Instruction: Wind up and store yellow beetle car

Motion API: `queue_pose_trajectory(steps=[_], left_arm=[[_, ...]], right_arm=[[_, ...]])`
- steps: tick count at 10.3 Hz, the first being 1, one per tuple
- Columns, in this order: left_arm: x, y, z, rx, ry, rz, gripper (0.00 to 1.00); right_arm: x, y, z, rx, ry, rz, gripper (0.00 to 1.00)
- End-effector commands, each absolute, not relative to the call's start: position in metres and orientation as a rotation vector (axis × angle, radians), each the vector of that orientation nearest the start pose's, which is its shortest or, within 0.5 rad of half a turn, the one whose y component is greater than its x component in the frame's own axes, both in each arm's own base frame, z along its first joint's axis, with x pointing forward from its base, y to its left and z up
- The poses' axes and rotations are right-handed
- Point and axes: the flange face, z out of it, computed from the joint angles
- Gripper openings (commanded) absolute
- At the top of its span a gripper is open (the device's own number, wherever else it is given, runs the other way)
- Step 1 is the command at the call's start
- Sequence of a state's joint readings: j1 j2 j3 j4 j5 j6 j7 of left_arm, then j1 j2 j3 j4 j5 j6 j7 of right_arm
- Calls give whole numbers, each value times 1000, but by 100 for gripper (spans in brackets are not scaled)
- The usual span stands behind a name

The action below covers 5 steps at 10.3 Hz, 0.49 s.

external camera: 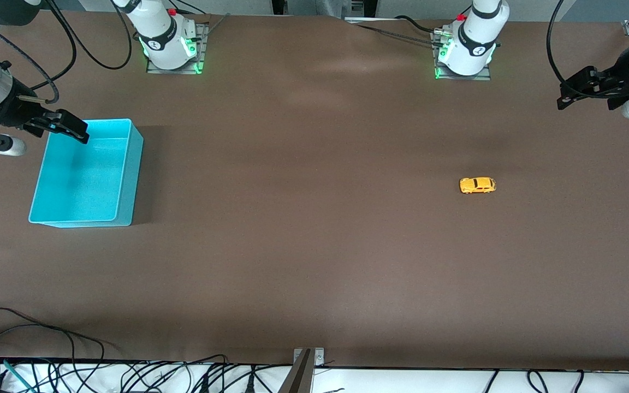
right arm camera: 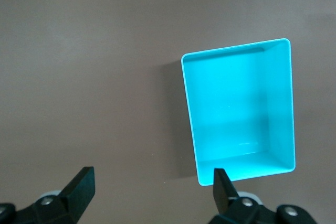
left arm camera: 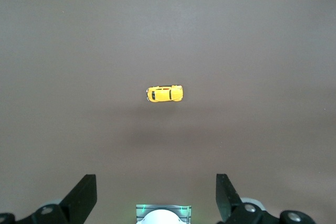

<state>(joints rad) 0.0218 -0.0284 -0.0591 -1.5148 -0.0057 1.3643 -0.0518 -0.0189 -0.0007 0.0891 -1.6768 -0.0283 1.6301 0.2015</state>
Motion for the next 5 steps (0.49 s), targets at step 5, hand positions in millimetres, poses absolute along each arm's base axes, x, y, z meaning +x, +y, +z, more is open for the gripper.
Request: queue_pose_trajectory(steps=[5], left_arm=[[520, -22, 655, -3148, -18, 177, 100]], right_arm=[[554, 30, 582, -3169, 238, 80, 100]])
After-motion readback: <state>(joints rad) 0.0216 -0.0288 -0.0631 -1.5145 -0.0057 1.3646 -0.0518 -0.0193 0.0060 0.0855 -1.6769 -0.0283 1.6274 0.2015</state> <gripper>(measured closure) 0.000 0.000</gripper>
